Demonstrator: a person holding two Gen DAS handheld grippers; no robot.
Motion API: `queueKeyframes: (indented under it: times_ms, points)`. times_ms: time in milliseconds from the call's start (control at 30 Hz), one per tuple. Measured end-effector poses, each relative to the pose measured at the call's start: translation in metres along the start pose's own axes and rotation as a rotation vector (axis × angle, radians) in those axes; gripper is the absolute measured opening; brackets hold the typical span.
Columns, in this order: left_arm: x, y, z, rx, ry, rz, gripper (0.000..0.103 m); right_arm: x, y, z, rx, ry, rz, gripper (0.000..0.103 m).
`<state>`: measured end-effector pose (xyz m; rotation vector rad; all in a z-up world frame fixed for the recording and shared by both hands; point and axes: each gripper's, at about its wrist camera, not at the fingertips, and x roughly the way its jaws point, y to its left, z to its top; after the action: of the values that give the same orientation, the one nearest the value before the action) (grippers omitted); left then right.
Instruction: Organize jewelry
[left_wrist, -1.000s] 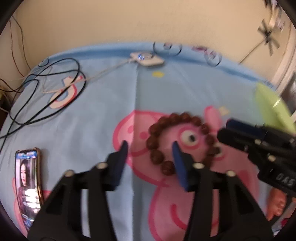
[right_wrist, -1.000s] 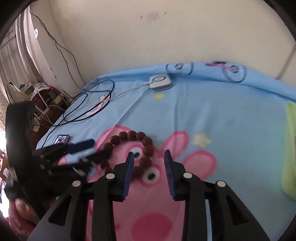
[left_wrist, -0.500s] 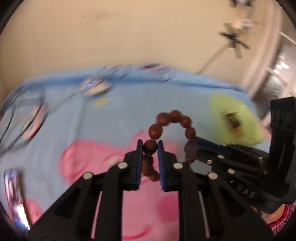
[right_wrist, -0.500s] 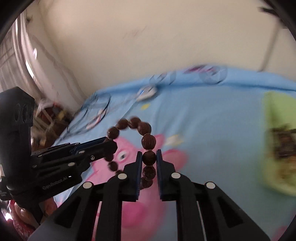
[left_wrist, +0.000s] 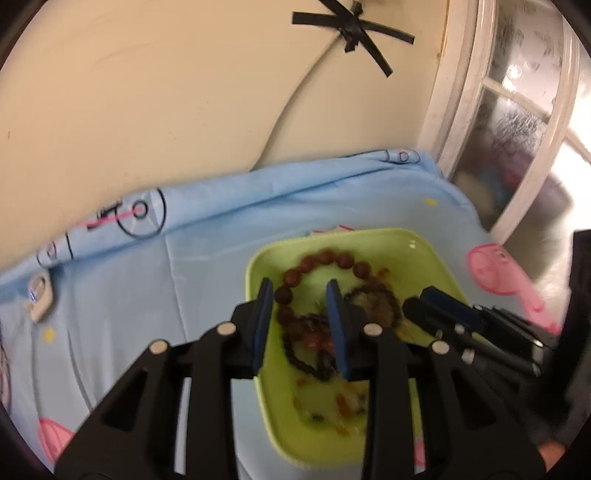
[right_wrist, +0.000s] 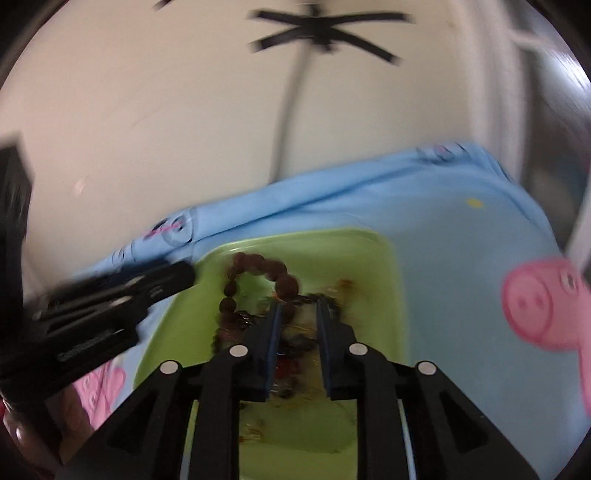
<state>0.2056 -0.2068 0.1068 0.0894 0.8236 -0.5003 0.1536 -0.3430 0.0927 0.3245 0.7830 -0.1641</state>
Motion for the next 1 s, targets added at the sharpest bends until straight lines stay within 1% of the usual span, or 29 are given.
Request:
queueKeyframes:
  times_ms: [33,67,100,133,233,300,367,433,500,567,667,733,767,833,1000]
  points:
    - [-0.012,0.004,-0.006,-0.008,-0.023,-0.005,0.030,-0.008,-0.007,-0.004,0.043,-0.020,0.023,0.003]
    - [-0.023,0.009,-0.014,-0.012,-0.040,0.010,0.038,-0.017,-0.009,-0.010,0.068,-0.050,0.029,0.006]
    - [-0.030,0.012,-0.020,-0.018,-0.049,0.020,0.044,-0.028,-0.011,-0.014,0.086,-0.089,0.027,0.007]
    - [-0.038,0.017,-0.029,-0.031,-0.059,0.024,0.046,-0.041,-0.009,-0.023,0.102,-0.132,0.035,0.007]
    - [-0.062,0.028,-0.063,-0.069,-0.069,0.029,0.046,-0.063,0.003,-0.046,0.120,-0.189,0.060,0.007]
    - [-0.074,0.031,-0.086,-0.066,-0.071,0.064,0.046,-0.072,0.010,-0.063,0.128,-0.194,0.071,0.008]
    - [-0.083,0.032,-0.113,-0.056,-0.063,0.121,0.046,-0.077,0.021,-0.082,0.129,-0.186,0.077,0.008]
    - [-0.087,0.033,-0.132,-0.061,-0.054,0.146,0.046,-0.086,0.031,-0.102,0.110,-0.171,0.068,0.008]
    - [-0.087,0.034,-0.146,-0.060,-0.050,0.171,0.046,-0.086,0.044,-0.117,0.083,-0.147,0.053,0.008]
    - [-0.087,0.035,-0.159,-0.056,-0.038,0.212,0.046,-0.083,0.052,-0.127,0.072,-0.133,0.045,0.008]
    - [-0.089,0.039,-0.170,-0.068,-0.050,0.227,0.046,-0.087,0.061,-0.138,0.052,-0.136,0.035,0.008]
    - [-0.092,0.040,-0.171,-0.076,-0.064,0.227,0.047,-0.091,0.065,-0.144,0.043,-0.145,0.032,0.008]
    - [-0.094,0.040,-0.172,-0.078,-0.073,0.232,0.052,-0.092,0.067,-0.145,0.043,-0.148,0.031,0.008]
    - [-0.098,0.039,-0.173,-0.074,-0.094,0.241,0.057,-0.095,0.067,-0.148,0.047,-0.157,0.032,0.009]
    - [-0.100,0.030,-0.174,-0.032,-0.114,0.255,0.058,-0.101,0.063,-0.152,0.065,-0.179,0.031,0.012]
